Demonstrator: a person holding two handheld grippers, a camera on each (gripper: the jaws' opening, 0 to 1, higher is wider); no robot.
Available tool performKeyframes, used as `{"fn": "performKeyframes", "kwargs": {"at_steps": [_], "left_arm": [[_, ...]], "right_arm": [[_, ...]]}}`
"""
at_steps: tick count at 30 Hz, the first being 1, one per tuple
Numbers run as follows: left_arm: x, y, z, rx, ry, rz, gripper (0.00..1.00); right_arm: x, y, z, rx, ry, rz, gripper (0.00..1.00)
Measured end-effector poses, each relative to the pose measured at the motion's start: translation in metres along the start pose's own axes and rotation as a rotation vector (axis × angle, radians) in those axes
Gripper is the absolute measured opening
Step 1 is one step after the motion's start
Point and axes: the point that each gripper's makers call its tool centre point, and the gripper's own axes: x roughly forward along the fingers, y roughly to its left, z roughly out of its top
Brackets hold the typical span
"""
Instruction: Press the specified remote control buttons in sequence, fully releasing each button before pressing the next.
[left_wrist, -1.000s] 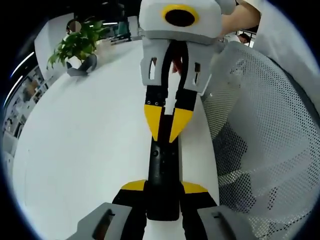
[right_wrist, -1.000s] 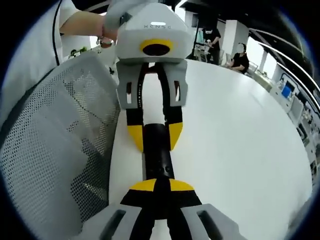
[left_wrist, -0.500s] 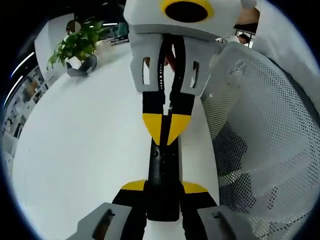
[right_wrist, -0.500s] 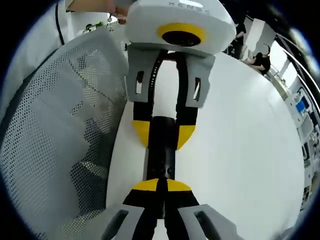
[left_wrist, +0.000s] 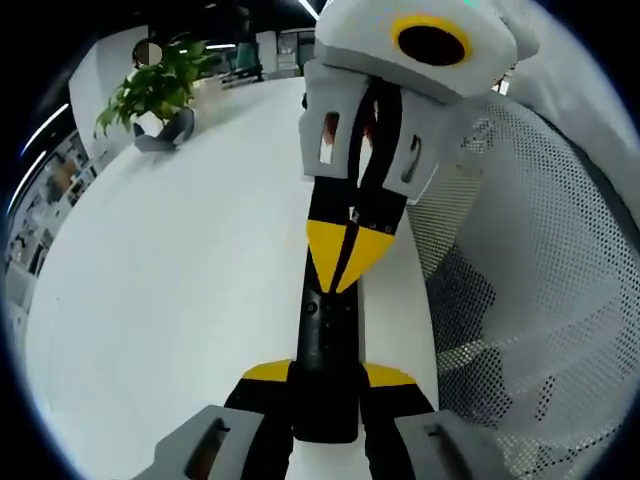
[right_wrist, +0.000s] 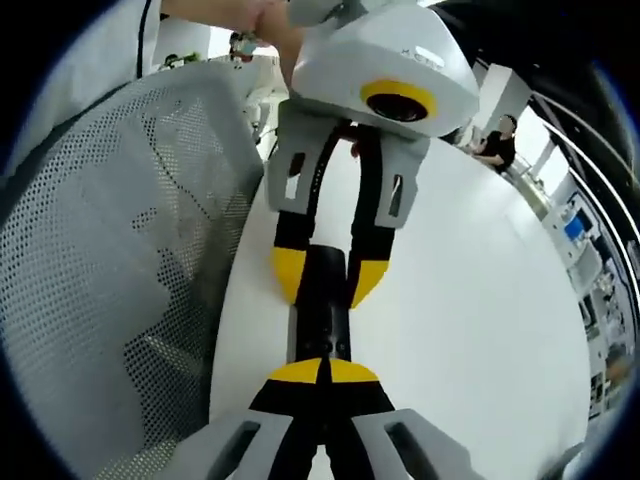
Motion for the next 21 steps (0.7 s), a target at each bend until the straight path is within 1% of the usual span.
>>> {"fn": "performKeyframes", "kwargs": {"at_steps": [2,3,5,6,8,9,11,13,14,15,16,18,19,20,21], "left_arm": [[0.0000,-0.0001,0.0001,-0.003,-0.001,0.002,0.25],[0.0000,-0.0002,0.0001,-0.003,-0.001,0.003,0.25],[0.0000,-0.0001,0.0001,-0.003,0.000,0.003,0.25],[-0.0001,-0.0001,0.0001,-0.004,0.000,0.003,0.25],[-0.0001,-0.0002,0.0001,-0.006,-0.001,0.002,0.25],[-0.0001,-0.0002,0.0001,-0.006,0.000,0.002,0.25],[-0.0001,-0.0002,0.0001,-0.004,-0.001,0.002,0.25],[-0.0003,-0.0003,-0.0001,0.001,-0.006,0.000,0.25],[-0.0003,-0.0003,-0.0001,0.002,-0.009,-0.001,0.25],[-0.0003,-0.0003,-0.0001,0.002,-0.010,-0.001,0.25],[-0.0003,-0.0003,-0.0001,0.001,-0.009,0.000,0.25],[-0.0003,-0.0003,-0.0001,0.000,-0.006,0.000,0.25],[-0.0002,-0.0002,-0.0001,0.001,-0.005,0.000,0.25],[-0.0002,-0.0002,-0.0001,0.000,-0.006,-0.001,0.25],[-0.0003,-0.0001,-0.0002,-0.001,-0.008,-0.001,0.25]], "right_arm": [[-0.0006,0.0000,0.0000,0.027,0.015,0.005,0.00],[-0.0014,0.0017,-0.0004,0.041,0.038,0.012,0.00],[-0.0012,0.0023,-0.0009,0.072,0.063,0.010,0.00],[-0.0012,0.0028,-0.0010,0.094,0.070,0.010,0.00],[0.0006,0.0019,-0.0015,0.098,0.073,0.005,0.00],[0.0008,0.0018,-0.0019,0.089,0.083,0.011,0.00],[0.0016,0.0011,-0.0022,0.097,0.104,0.025,0.00],[0.0019,0.0009,-0.0028,0.147,0.125,0.051,0.00],[0.0025,-0.0006,-0.0026,0.156,0.123,0.058,0.00],[0.0024,0.0000,-0.0025,0.206,0.115,0.071,0.00],[0.0019,-0.0003,-0.0026,0.230,0.109,0.077,0.00],[0.0007,-0.0011,-0.0027,0.253,0.084,0.088,0.00],[0.0007,-0.0007,-0.0014,0.283,0.054,0.084,0.00],[-0.0010,-0.0005,-0.0027,0.258,0.043,0.090,0.00],[-0.0018,0.0001,-0.0025,0.260,0.020,0.085,0.00]]}}
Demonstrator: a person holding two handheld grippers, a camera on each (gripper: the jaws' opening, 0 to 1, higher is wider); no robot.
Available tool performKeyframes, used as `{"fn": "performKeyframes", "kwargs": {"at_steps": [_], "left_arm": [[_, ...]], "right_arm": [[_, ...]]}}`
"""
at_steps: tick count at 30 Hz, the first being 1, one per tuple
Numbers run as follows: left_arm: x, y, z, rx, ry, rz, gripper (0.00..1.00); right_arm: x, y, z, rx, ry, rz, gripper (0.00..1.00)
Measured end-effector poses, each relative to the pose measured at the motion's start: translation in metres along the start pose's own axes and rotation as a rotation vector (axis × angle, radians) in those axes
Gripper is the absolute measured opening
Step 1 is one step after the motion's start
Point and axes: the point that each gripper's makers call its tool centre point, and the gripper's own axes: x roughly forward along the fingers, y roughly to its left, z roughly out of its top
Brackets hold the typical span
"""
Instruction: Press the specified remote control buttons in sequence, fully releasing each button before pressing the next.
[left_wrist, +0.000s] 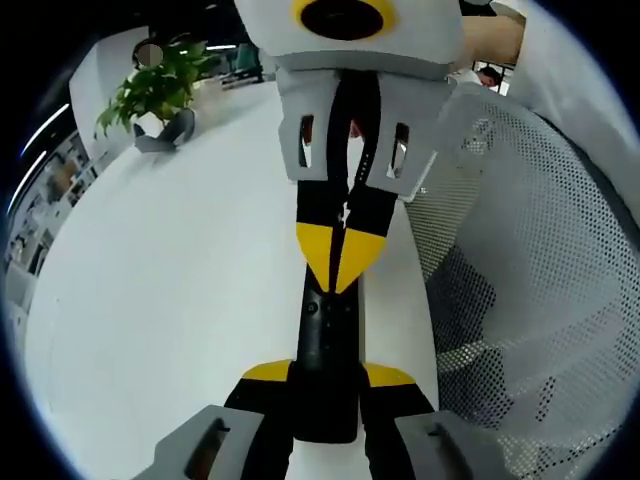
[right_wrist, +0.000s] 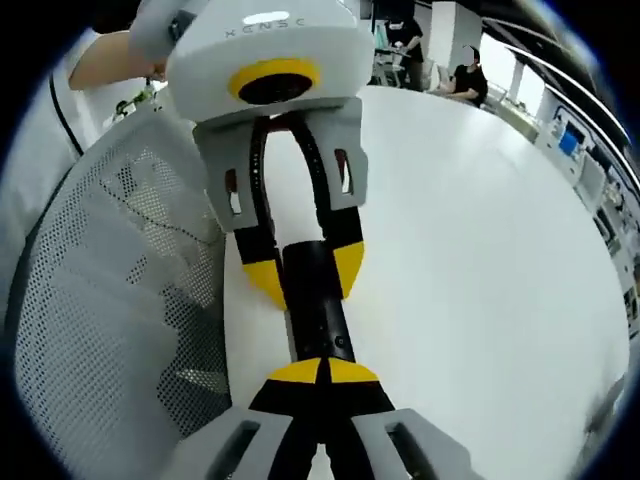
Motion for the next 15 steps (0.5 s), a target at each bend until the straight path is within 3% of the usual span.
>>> {"fn": "performKeyframes", "kwargs": {"at_steps": [2,4,11,15], "left_arm": [[0.0000,0.0001,-0.0003,-0.005,-0.008,0.000,0.25],[0.0001,0.0001,-0.0003,-0.005,-0.012,0.003,0.25],[0.0004,0.0000,-0.0002,-0.008,-0.012,0.004,0.25],[0.0007,-0.0002,0.0001,-0.010,-0.007,0.008,0.25]], "right_arm": [[0.0000,0.0007,0.0003,-0.033,-0.036,-0.005,0.00],[-0.0007,0.0013,0.0004,0.035,-0.061,-0.010,0.00],[-0.0057,-0.0027,-0.0079,0.088,-0.042,-0.016,0.00],[-0.0031,-0.0018,-0.0080,-0.024,0.039,-0.027,0.00]]}}
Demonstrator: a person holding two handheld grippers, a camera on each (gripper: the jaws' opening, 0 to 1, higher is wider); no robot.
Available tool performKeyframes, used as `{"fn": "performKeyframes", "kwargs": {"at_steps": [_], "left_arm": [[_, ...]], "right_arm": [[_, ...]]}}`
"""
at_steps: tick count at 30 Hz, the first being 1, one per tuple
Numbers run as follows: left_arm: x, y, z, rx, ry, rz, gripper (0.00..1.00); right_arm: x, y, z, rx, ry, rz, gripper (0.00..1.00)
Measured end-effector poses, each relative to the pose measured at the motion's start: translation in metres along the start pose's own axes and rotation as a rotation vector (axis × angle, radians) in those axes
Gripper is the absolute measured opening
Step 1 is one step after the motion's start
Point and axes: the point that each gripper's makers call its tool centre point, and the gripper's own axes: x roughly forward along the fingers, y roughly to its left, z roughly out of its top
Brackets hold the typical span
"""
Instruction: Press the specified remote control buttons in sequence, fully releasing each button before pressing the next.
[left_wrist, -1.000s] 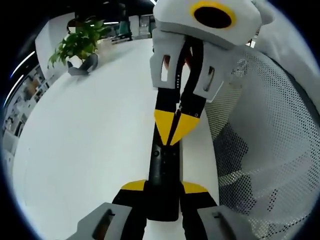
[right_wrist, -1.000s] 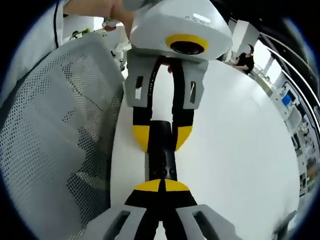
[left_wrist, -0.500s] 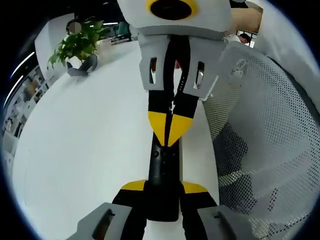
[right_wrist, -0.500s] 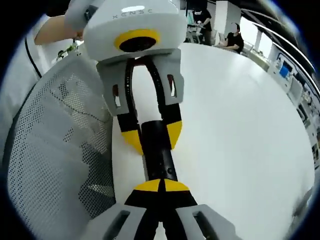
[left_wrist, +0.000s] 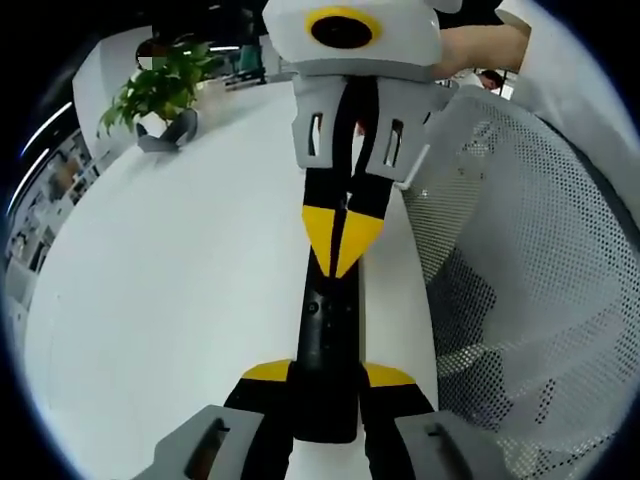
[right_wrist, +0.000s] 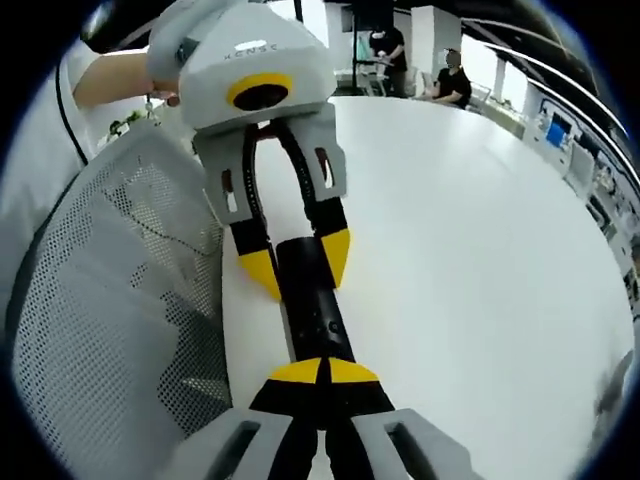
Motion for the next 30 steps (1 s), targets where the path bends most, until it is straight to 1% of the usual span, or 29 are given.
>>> {"fn": "performKeyframes", "kwargs": {"at_steps": [1,3,5,6,7,9,10,11,13,17,18,21,22,26,27,28,29,30], "left_arm": [[0.000,0.000,0.000,-0.001,0.003,0.002,0.25],[0.001,0.000,0.001,-0.001,0.013,0.005,0.25],[0.001,0.000,0.001,-0.001,0.024,0.005,0.25],[0.001,0.000,0.001,0.000,0.026,0.004,0.25],[0.001,0.000,0.000,0.000,0.028,0.004,0.25],[0.001,0.000,0.000,-0.001,0.027,0.005,0.25],[0.001,0.000,0.000,-0.004,0.026,0.005,0.25],[0.000,0.000,0.000,-0.002,0.025,0.006,0.25],[0.000,0.000,0.000,-0.005,0.022,0.006,0.25],[0.000,0.000,0.000,-0.005,0.027,0.007,0.25],[0.000,0.000,0.000,-0.004,0.029,0.006,0.25],[0.000,0.000,0.000,-0.004,0.028,0.007,0.25],[0.000,0.000,0.000,-0.006,0.027,0.007,0.25],[0.000,0.000,0.000,-0.005,0.026,0.006,0.25],[0.000,0.000,0.000,-0.003,0.027,0.005,0.25],[0.000,0.000,0.000,-0.002,0.029,0.003,0.25],[0.000,0.000,0.000,0.000,0.030,0.002,0.25],[0.000,0.000,0.000,0.000,0.031,0.002,0.25]], "right_arm": [[0.001,0.000,0.000,-0.024,0.017,-0.005,0.00],[0.003,0.001,0.002,-0.001,0.049,-0.025,0.00],[0.003,0.001,0.002,-0.029,0.052,-0.034,0.00],[0.001,0.000,0.000,-0.035,0.038,-0.030,0.00],[0.001,0.000,0.001,-0.017,0.018,-0.026,0.00],[0.000,-0.001,0.002,0.086,-0.052,-0.004,0.00],[-0.001,-0.002,0.002,0.109,-0.072,0.009,0.00],[-0.001,-0.002,0.002,0.159,-0.093,0.021,0.00],[-0.003,-0.003,0.000,0.205,-0.110,0.033,0.00],[-0.006,-0.001,-0.004,0.164,-0.092,0.035,0.00],[-0.007,-0.001,-0.007,0.136,-0.083,0.033,0.00],[-0.009,0.000,-0.009,0.114,-0.071,0.028,0.00],[-0.010,-0.003,-0.012,0.097,-0.049,0.019,0.00],[-0.009,-0.004,-0.011,0.090,-0.043,0.019,0.00],[-0.008,-0.003,-0.010,0.072,-0.042,0.017,0.00],[-0.008,-0.004,-0.008,0.014,-0.036,0.014,0.00],[-0.007,-0.004,-0.008,-0.021,-0.032,0.013,0.00],[-0.007,-0.003,-0.008,-0.034,-0.023,0.010,0.00]]}}
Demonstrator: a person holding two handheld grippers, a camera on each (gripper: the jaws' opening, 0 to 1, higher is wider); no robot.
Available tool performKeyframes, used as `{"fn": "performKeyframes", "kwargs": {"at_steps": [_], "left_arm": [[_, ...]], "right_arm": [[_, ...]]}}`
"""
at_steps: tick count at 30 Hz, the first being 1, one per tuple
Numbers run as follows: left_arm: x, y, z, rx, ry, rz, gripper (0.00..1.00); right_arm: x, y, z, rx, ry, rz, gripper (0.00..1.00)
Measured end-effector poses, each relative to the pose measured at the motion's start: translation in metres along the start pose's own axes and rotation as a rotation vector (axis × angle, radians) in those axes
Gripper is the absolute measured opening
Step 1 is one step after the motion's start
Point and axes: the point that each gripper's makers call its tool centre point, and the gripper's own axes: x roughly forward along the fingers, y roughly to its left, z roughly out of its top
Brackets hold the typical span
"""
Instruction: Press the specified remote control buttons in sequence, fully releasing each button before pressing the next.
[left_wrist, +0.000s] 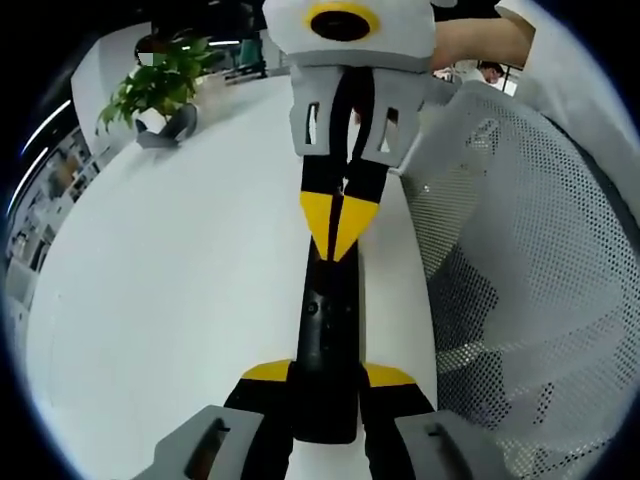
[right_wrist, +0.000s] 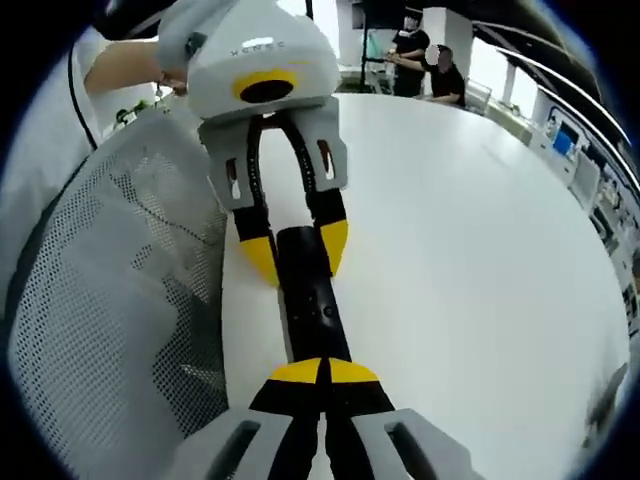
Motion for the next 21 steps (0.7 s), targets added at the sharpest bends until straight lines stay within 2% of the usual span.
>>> {"fn": "performKeyframes", "kwargs": {"at_steps": [4,8,11,13,14,16,18,19,21], "left_arm": [[-0.0002,-0.0001,0.0001,-0.001,-0.001,0.001,0.25],[-0.0004,-0.0002,0.0003,0.003,-0.004,-0.003,0.25],[-0.0002,-0.0003,0.0003,0.009,0.004,-0.006,0.25],[-0.0003,-0.0002,0.0001,0.011,0.005,-0.009,0.25],[-0.0003,-0.0002,0.0001,0.010,0.004,-0.009,0.25],[-0.0005,-0.0002,0.0002,0.009,0.001,-0.007,0.25],[-0.0005,-0.0003,0.0001,0.007,-0.003,-0.005,0.25],[-0.0006,-0.0003,0.0001,0.007,-0.004,-0.005,0.25],[-0.0006,-0.0003,0.0001,0.008,-0.002,-0.006,0.25]], "right_arm": [[0.0009,0.0009,-0.0004,-0.044,0.033,-0.007,0.00],[0.0024,0.0006,-0.0009,-0.167,0.109,0.000,0.00],[0.0031,0.0008,-0.0005,-0.159,0.115,-0.009,0.00],[0.0023,-0.0001,0.0003,-0.082,0.057,-0.012,0.00],[0.0014,-0.0014,0.0009,0.004,0.006,-0.013,0.00],[0.0000,-0.0031,0.0023,0.123,-0.090,-0.008,0.00],[-0.0007,-0.0038,0.0026,0.191,-0.154,-0.015,0.00],[-0.0010,-0.0038,0.0023,0.191,-0.170,-0.020,0.00],[-0.0008,-0.0022,0.0028,0.087,-0.189,-0.046,0.00]]}}
